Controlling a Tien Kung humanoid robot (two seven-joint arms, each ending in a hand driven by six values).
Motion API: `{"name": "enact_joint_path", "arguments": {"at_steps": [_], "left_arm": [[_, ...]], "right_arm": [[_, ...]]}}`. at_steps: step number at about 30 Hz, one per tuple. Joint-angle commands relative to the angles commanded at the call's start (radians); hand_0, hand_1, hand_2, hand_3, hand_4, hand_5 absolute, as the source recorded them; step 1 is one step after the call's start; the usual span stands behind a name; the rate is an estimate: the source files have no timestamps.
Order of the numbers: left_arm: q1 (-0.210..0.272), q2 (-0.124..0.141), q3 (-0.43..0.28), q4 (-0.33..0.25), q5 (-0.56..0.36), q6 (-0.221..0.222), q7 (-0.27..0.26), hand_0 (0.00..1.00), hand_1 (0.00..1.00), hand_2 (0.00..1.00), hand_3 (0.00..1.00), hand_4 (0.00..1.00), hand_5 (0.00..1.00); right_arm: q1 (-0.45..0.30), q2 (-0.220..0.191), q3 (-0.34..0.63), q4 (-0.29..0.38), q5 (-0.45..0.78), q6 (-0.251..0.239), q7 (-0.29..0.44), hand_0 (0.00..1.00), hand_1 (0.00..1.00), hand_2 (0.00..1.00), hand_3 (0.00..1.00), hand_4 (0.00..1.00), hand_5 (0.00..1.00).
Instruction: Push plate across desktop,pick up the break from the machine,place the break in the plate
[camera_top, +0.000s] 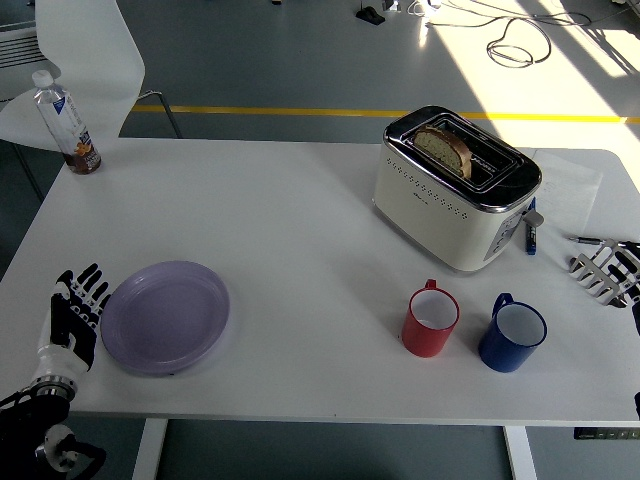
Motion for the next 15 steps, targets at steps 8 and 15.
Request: {"name": "enact_joint_path", "arguments": {"at_steps": [8, 15], "left_arm": [[0.001, 0.0, 0.01, 0.005, -0.005, -0.006, 0.0, 0.882, 0.895, 0.916, 0.816, 0.563, 0.998], [0.0, 0.0, 0.025, 0.001, -0.012, -0.018, 0.001, 0.881, 0.892, 0.915, 0.813, 0.565, 0.998]], "right_arm": [[-0.004, -0.001, -0.001, -0.001, 0.0, -0.001, 0.0, 0.742, 0.683, 0.696, 0.694, 0.499, 0.524], [-0.003, 0.002, -0.003, -0.003, 0.0, 0.0, 0.001, 0.742, 0.683, 0.696, 0.695, 0.5, 0.524]]}}
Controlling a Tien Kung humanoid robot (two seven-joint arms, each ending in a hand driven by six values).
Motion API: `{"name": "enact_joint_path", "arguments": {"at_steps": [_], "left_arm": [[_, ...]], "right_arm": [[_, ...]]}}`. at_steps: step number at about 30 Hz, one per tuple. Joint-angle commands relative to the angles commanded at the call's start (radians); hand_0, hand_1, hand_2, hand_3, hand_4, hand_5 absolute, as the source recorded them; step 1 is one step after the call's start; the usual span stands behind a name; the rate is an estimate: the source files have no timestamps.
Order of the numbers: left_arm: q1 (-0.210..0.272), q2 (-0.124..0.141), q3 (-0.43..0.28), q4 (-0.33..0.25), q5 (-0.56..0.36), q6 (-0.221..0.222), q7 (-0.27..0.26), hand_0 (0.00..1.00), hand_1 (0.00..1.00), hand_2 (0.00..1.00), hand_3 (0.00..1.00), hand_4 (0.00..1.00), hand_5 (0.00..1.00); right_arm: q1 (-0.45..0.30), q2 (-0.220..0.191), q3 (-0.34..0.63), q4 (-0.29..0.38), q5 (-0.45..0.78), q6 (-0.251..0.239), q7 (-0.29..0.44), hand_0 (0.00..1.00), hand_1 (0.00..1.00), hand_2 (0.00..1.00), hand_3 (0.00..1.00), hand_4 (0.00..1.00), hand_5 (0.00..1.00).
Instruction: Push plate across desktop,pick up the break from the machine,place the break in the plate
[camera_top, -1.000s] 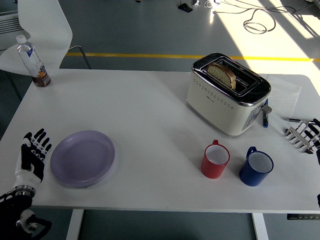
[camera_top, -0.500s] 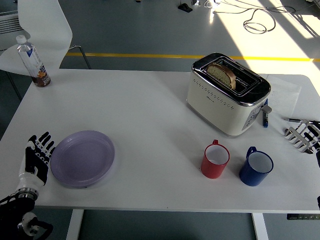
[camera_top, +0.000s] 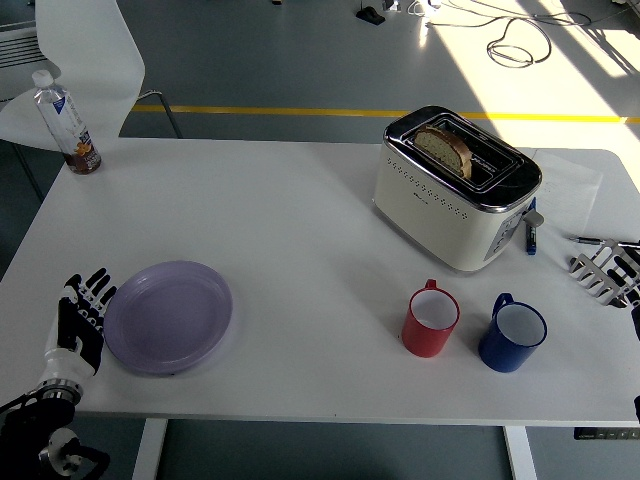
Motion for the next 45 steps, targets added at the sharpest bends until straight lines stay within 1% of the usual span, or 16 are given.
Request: {"name": "enact_joint_path", "arguments": {"at_steps": [8, 12, 26, 27, 38, 42, 45], "left_arm": [[-0.007, 0.0, 0.019, -0.005, -0.021, -0.013, 0.003, 0.879, 0.888, 0.912, 0.812, 0.569, 0.998], [-0.018, 0.0, 0.04, -0.003, -0.029, -0.019, 0.019, 0.871, 0.879, 0.907, 0.808, 0.569, 0.998], [-0.02, 0.0, 0.085, -0.006, -0.05, -0.049, 0.031, 0.85, 0.86, 0.898, 0.805, 0.568, 0.998], [-0.022, 0.0, 0.092, -0.007, -0.055, -0.053, 0.032, 0.83, 0.849, 0.893, 0.799, 0.566, 0.998], [-0.026, 0.0, 0.161, -0.004, -0.086, -0.063, 0.03, 0.829, 0.848, 0.891, 0.798, 0.566, 0.998], [-0.029, 0.0, 0.192, 0.001, -0.115, -0.07, 0.026, 0.829, 0.847, 0.888, 0.796, 0.564, 0.998], [-0.031, 0.0, 0.23, 0.0, -0.135, -0.075, 0.022, 0.828, 0.847, 0.886, 0.795, 0.564, 0.998]], "right_arm": [[0.005, 0.001, 0.003, 0.0, -0.001, 0.0, 0.0, 0.742, 0.683, 0.696, 0.695, 0.5, 0.522], [0.011, 0.003, 0.005, 0.0, -0.001, 0.0, 0.0, 0.741, 0.682, 0.696, 0.695, 0.5, 0.523], [0.013, 0.003, 0.005, 0.0, 0.0, -0.001, 0.001, 0.742, 0.682, 0.696, 0.695, 0.499, 0.526], [0.015, 0.004, 0.003, 0.0, 0.0, -0.001, 0.001, 0.742, 0.682, 0.696, 0.695, 0.5, 0.527], [0.019, 0.006, 0.0, -0.002, 0.0, -0.001, 0.002, 0.742, 0.682, 0.695, 0.695, 0.499, 0.527], [0.019, 0.006, -0.001, -0.002, 0.0, -0.001, 0.002, 0.742, 0.682, 0.695, 0.695, 0.499, 0.525], [0.02, 0.006, -0.003, -0.003, 0.001, -0.001, 0.003, 0.742, 0.682, 0.695, 0.695, 0.5, 0.527]]}}
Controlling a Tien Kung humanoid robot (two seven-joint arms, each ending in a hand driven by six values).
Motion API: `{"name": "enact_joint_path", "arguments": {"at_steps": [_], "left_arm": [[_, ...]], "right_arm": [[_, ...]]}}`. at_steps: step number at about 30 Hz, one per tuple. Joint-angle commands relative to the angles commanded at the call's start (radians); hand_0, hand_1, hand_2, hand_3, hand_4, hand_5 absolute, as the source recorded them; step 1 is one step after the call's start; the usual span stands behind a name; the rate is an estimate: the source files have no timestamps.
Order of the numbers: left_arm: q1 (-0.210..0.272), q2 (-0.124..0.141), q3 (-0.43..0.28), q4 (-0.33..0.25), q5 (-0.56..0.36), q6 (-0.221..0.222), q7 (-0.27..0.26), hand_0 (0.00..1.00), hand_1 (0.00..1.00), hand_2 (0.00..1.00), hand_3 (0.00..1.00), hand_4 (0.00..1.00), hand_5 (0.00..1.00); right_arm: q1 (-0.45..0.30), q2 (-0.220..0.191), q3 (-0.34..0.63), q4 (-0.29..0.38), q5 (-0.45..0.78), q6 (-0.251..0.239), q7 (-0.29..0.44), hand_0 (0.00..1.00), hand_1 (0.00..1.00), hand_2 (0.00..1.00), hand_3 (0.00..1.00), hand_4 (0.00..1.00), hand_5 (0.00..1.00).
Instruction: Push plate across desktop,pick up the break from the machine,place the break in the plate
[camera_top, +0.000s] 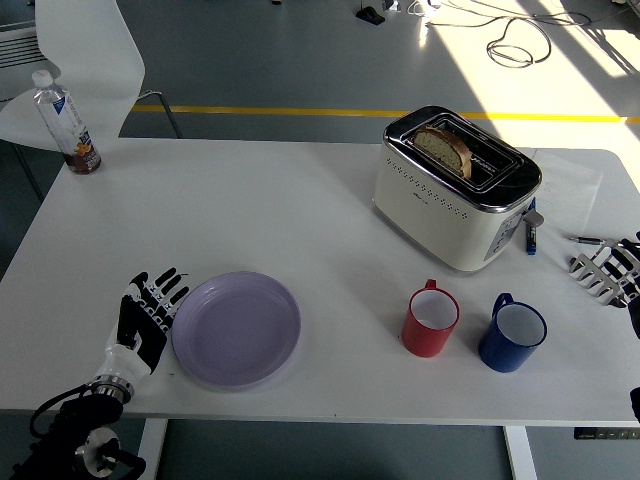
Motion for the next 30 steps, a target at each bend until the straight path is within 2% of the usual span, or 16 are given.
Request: {"name": "enact_joint_path", "arguments": {"at_steps": [11, 18, 23, 24, 30], "left_arm": [[-0.003, 0.0, 0.098, -0.002, -0.06, -0.016, -0.008, 0.824, 0.846, 0.883, 0.792, 0.565, 0.998], [-0.003, 0.0, 0.128, -0.007, -0.095, -0.031, -0.012, 0.816, 0.842, 0.878, 0.788, 0.565, 0.998], [-0.01, 0.0, 0.143, 0.003, -0.121, -0.06, 0.008, 0.816, 0.842, 0.878, 0.788, 0.565, 0.998], [-0.01, 0.0, 0.145, 0.004, -0.123, -0.064, 0.011, 0.787, 0.827, 0.86, 0.784, 0.565, 0.998], [-0.012, 0.0, 0.155, 0.007, -0.137, -0.074, 0.012, 0.784, 0.824, 0.857, 0.778, 0.566, 0.998]], "right_arm": [[-0.008, -0.001, -0.007, -0.002, 0.0, 0.0, 0.001, 0.742, 0.682, 0.695, 0.695, 0.5, 0.527], [-0.014, -0.002, -0.009, -0.003, 0.001, 0.0, 0.001, 0.742, 0.682, 0.695, 0.695, 0.5, 0.527], [-0.016, -0.002, -0.011, -0.003, 0.001, 0.0, 0.001, 0.742, 0.682, 0.695, 0.695, 0.5, 0.527], [-0.016, -0.002, -0.012, -0.003, 0.001, 0.0, 0.001, 0.742, 0.682, 0.695, 0.695, 0.499, 0.527], [-0.018, -0.002, -0.01, -0.003, 0.001, 0.0, 0.002, 0.742, 0.682, 0.695, 0.695, 0.499, 0.527]]}}
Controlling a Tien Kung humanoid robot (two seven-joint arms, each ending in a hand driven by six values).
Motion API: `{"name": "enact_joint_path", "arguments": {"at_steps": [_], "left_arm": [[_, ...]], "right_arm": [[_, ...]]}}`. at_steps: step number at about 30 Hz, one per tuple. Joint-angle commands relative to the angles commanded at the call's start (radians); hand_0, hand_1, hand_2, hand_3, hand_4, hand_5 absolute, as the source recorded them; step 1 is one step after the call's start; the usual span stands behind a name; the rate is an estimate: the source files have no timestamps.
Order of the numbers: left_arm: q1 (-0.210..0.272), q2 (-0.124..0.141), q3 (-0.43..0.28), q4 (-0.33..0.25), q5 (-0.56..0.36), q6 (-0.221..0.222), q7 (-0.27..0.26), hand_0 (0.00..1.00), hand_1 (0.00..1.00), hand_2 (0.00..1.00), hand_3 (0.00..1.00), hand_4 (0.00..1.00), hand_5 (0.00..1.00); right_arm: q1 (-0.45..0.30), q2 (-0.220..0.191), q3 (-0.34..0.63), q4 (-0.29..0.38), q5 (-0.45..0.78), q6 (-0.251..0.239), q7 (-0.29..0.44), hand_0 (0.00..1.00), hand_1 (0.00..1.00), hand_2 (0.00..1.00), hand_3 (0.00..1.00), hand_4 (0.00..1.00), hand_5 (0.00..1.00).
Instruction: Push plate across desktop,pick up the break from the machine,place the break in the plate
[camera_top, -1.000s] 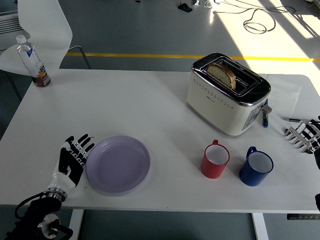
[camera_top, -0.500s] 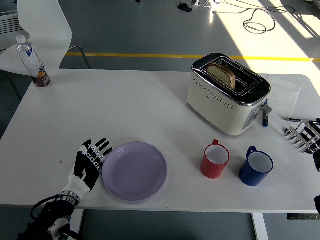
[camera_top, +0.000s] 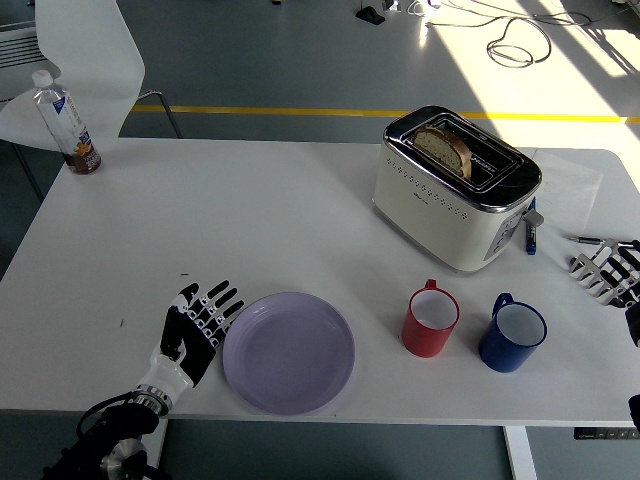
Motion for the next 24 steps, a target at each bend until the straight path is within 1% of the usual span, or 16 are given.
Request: {"name": "enact_joint_path", "arguments": {"at_steps": [6, 9, 12, 15, 16, 19, 21, 23, 24], "left_arm": [[-0.007, 0.0, -0.001, -0.004, 0.0, 0.005, -0.008, 0.789, 0.821, 0.854, 0.776, 0.567, 0.998], [-0.01, 0.0, -0.014, -0.009, 0.008, 0.015, -0.015, 0.789, 0.821, 0.854, 0.776, 0.567, 0.998], [-0.008, 0.0, -0.037, -0.017, 0.019, 0.028, -0.025, 0.802, 0.82, 0.851, 0.774, 0.568, 0.998], [-0.001, 0.0, -0.1, -0.036, 0.042, 0.056, -0.041, 0.802, 0.82, 0.851, 0.774, 0.568, 0.998], [0.0, 0.0, -0.112, -0.039, 0.045, 0.06, -0.042, 0.802, 0.82, 0.851, 0.774, 0.568, 0.998], [0.007, 0.0, -0.173, -0.058, 0.06, 0.076, -0.051, 0.806, 0.813, 0.849, 0.769, 0.567, 0.998], [0.01, 0.0, -0.222, -0.07, 0.069, 0.085, -0.055, 0.806, 0.813, 0.849, 0.769, 0.567, 0.998], [0.013, 0.0, -0.258, -0.079, 0.074, 0.09, -0.057, 0.806, 0.813, 0.849, 0.769, 0.567, 0.998], [0.014, 0.0, -0.277, -0.085, 0.078, 0.093, -0.057, 0.805, 0.811, 0.848, 0.767, 0.568, 0.998]], "right_arm": [[0.003, 0.001, 0.002, 0.0, 0.0, 0.0, 0.0, 0.742, 0.682, 0.695, 0.695, 0.5, 0.528], [0.006, 0.003, 0.004, 0.002, -0.001, 0.0, 0.001, 0.742, 0.682, 0.695, 0.695, 0.5, 0.528], [0.008, 0.004, 0.006, 0.006, -0.003, -0.002, 0.001, 0.742, 0.683, 0.695, 0.695, 0.5, 0.528], [0.009, 0.004, 0.005, 0.037, -0.027, -0.014, 0.004, 0.742, 0.683, 0.695, 0.695, 0.5, 0.528], [0.009, 0.004, 0.004, 0.042, -0.033, -0.017, 0.004, 0.742, 0.683, 0.695, 0.695, 0.5, 0.528], [0.02, -0.008, -0.018, 0.092, -0.133, -0.078, 0.018, 0.744, 0.701, 0.712, 0.704, 0.516, 0.499], [0.037, -0.027, -0.045, 0.135, -0.215, -0.133, 0.018, 0.744, 0.701, 0.712, 0.704, 0.516, 0.499], [0.06, -0.049, -0.072, 0.168, -0.296, -0.177, 0.009, 0.744, 0.701, 0.712, 0.704, 0.516, 0.499], [0.076, -0.064, -0.089, 0.186, -0.335, -0.199, -0.003, 0.812, 0.778, 0.821, 0.799, 0.703, 0.407]]}}
